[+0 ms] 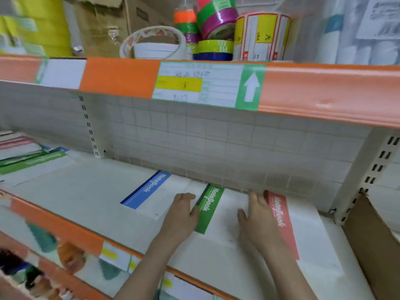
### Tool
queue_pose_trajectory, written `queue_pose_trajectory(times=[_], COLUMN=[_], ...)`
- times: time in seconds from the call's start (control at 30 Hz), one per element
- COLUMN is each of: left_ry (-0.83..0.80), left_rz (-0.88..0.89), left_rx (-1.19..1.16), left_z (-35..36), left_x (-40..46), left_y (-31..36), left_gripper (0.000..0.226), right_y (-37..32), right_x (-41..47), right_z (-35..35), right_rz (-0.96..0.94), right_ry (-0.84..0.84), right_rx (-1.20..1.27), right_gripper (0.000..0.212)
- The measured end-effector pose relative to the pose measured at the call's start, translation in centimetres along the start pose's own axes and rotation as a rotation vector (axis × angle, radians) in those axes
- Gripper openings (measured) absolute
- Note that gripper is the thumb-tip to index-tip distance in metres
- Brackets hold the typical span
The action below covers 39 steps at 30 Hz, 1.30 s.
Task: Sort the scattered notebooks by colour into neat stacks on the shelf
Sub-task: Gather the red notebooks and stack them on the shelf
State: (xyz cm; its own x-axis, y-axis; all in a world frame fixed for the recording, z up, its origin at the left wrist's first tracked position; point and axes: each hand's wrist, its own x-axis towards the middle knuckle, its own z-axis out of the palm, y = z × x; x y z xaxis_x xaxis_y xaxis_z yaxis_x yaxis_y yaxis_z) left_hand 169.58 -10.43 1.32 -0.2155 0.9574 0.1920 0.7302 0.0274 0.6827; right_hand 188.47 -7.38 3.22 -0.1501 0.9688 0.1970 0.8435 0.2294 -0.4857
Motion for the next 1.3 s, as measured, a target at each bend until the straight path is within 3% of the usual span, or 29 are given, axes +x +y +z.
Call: queue_pose_trajectory(times=[0.33, 0.83, 1.3], left_ry=[0.112, 0.161, 0.353], left_rz=[-0.063, -0.228, -0.481], left_rx=[0.294, 0.457, 0.470], left_z=[-11.1, -29.3, -40.6], left_x=[-1.1, -6.3, -13.7], left_y=[-11.2, -27.5, -39.1], left_gripper=[0.040, 0.042, 0.041], right_y=[-13.6, -36.9, -53.1], right_x=[0.6, -1.8, -5.3], right_z=[9.0, 21.8, 31.2], right_rz=[-0.221, -0.447, -0.759], right_ry=[-0.242, -0.360, -0.480], right_rx=[-0.027, 0.121, 0.127], right_gripper=[0.060, 0.055, 0.050])
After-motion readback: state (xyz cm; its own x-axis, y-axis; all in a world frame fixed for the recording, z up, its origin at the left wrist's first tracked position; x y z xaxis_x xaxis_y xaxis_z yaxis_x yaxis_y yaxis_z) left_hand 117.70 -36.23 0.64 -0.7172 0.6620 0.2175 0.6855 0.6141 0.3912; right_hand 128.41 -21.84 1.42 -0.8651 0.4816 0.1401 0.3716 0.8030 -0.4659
